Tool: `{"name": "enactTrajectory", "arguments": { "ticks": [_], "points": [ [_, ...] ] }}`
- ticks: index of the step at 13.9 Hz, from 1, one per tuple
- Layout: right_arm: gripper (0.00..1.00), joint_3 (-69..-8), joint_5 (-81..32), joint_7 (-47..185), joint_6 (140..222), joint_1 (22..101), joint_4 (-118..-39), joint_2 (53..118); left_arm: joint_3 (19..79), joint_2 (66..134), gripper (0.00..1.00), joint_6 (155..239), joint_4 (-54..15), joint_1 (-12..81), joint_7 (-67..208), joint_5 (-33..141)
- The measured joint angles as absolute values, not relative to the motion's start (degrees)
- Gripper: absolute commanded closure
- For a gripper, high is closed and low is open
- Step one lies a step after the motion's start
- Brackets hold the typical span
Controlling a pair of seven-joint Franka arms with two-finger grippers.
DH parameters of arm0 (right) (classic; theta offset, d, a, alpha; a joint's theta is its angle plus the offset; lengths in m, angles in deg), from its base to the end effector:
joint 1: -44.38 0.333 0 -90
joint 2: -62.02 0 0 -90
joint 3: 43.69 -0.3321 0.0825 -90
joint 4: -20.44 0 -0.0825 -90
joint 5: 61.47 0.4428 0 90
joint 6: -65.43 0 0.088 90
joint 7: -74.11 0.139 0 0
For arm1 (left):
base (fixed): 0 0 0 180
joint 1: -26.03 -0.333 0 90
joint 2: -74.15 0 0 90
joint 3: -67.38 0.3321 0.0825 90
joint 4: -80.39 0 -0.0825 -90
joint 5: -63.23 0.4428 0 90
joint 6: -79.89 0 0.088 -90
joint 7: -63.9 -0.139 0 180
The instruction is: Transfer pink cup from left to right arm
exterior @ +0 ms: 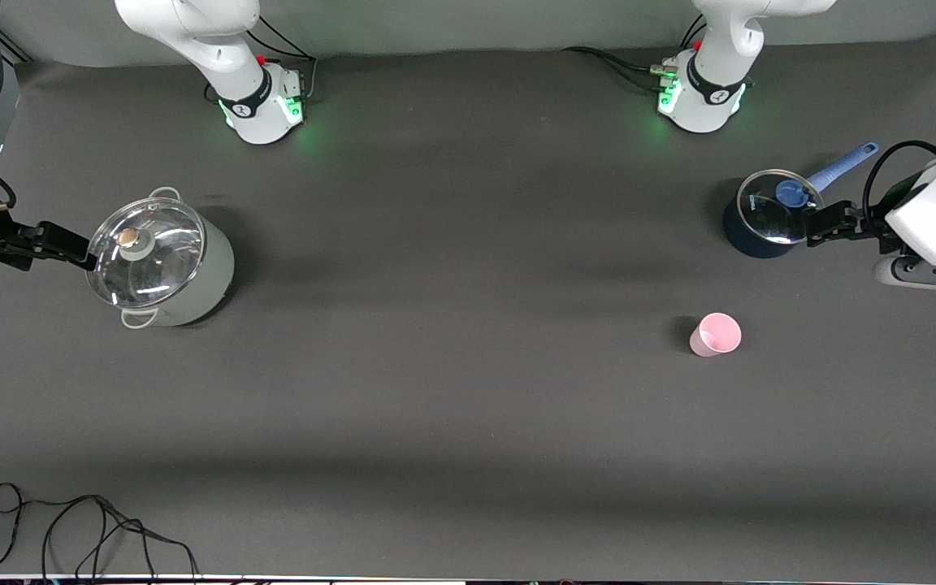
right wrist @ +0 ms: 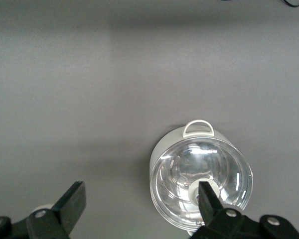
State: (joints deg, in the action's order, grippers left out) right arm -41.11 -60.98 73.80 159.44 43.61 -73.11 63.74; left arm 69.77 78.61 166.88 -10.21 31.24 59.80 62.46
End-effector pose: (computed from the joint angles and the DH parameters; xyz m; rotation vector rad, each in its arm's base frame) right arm 0.6249 -0.0351 0.5631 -3.1324 0.0842 0.0340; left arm 0.6231 -0.0334 0.5509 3.1164 -0.1879 -0.2199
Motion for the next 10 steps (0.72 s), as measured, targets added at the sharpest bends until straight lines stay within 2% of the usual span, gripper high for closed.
{"name": "enactTrajectory", "arguments": {
  "ticks": [10],
  "points": [
    [0.0, -41.1, -61.0, 73.8, 159.4, 43.6, -73.1, 63.7, 69.8, 78.6, 0.0, 165.9, -10.5, 31.2, 59.7, 62.5]
  ]
}}
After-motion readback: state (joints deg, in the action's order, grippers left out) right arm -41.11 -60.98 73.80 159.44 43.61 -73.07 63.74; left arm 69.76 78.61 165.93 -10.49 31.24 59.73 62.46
